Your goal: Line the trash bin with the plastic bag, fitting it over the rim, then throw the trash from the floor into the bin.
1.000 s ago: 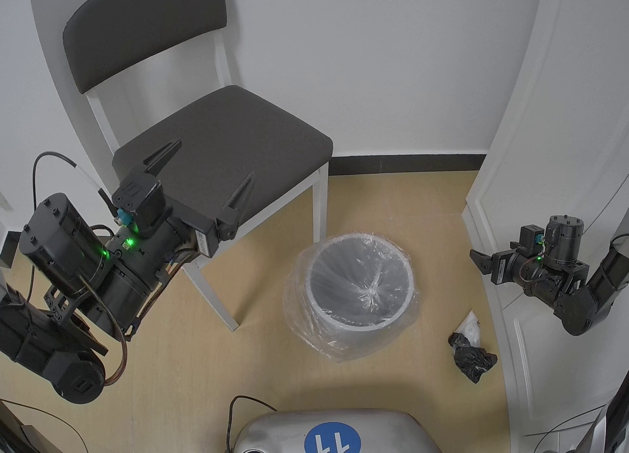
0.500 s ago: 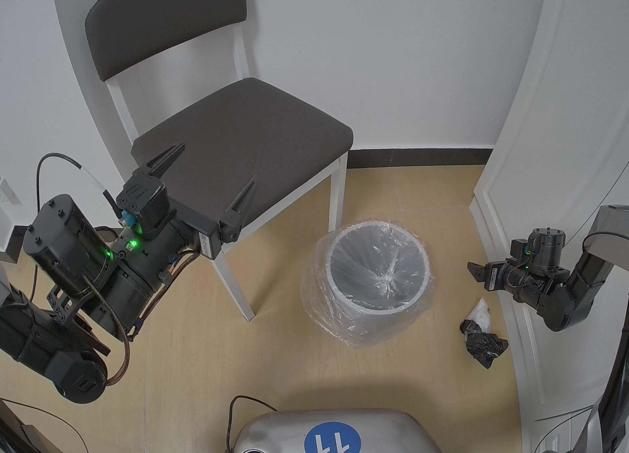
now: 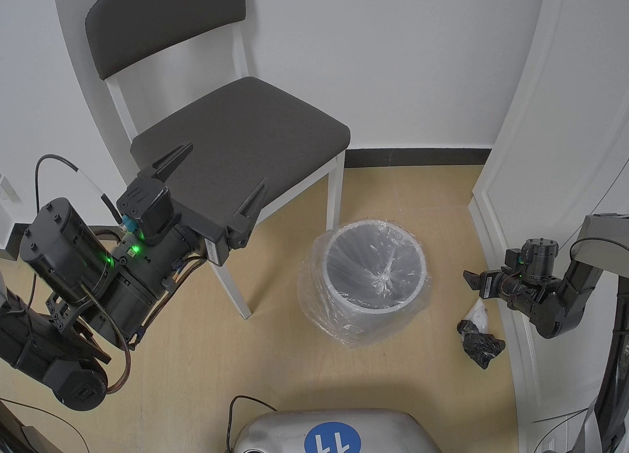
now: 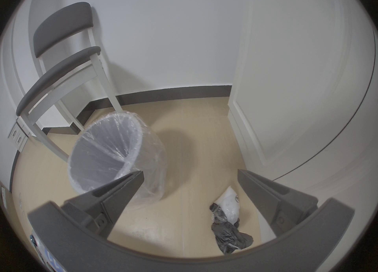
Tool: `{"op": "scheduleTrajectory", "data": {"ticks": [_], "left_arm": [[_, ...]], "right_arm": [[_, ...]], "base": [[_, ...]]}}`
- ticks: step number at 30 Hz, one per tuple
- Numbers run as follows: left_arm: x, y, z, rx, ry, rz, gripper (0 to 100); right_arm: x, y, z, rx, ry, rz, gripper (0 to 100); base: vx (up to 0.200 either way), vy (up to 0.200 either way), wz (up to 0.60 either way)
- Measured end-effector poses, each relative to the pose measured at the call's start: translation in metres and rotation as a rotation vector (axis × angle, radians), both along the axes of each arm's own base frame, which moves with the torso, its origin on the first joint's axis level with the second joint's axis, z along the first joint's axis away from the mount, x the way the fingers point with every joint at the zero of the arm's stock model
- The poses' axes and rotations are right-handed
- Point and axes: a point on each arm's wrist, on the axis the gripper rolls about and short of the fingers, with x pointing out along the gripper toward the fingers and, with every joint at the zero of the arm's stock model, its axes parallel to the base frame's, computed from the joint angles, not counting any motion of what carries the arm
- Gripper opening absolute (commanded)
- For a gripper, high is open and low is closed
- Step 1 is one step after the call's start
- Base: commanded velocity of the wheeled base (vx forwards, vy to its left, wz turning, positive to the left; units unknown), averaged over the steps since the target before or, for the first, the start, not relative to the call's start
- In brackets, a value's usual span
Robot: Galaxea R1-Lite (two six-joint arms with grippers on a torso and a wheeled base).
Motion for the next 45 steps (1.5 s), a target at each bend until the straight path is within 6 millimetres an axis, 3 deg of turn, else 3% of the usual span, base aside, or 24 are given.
{"op": "scheduleTrajectory", "data": {"ticks": [4, 25, 37, 45], "left_arm": [[-0.001, 0.0, 0.0, 0.0, 0.0, -0.003, 100], [-0.002, -0.003, -0.003, 0.007, 0.008, -0.014, 100], [-0.004, -0.004, -0.005, 0.013, 0.015, -0.023, 100], [-0.005, -0.004, -0.005, 0.015, 0.018, -0.025, 100]], "right_arm": [[-0.001, 0.001, -0.001, -0.001, 0.004, 0.004, 100], [-0.003, 0.004, -0.003, -0.001, 0.015, 0.013, 100], [-0.003, 0.004, -0.005, -0.001, 0.02, 0.014, 100], [0.003, 0.003, -0.011, -0.005, 0.041, 0.001, 100]], "base": [[0.0, -0.2, 0.0], [0.0, 0.0, 0.0], [-0.2, 0.0, 0.0], [0.0, 0.0, 0.0]]}}
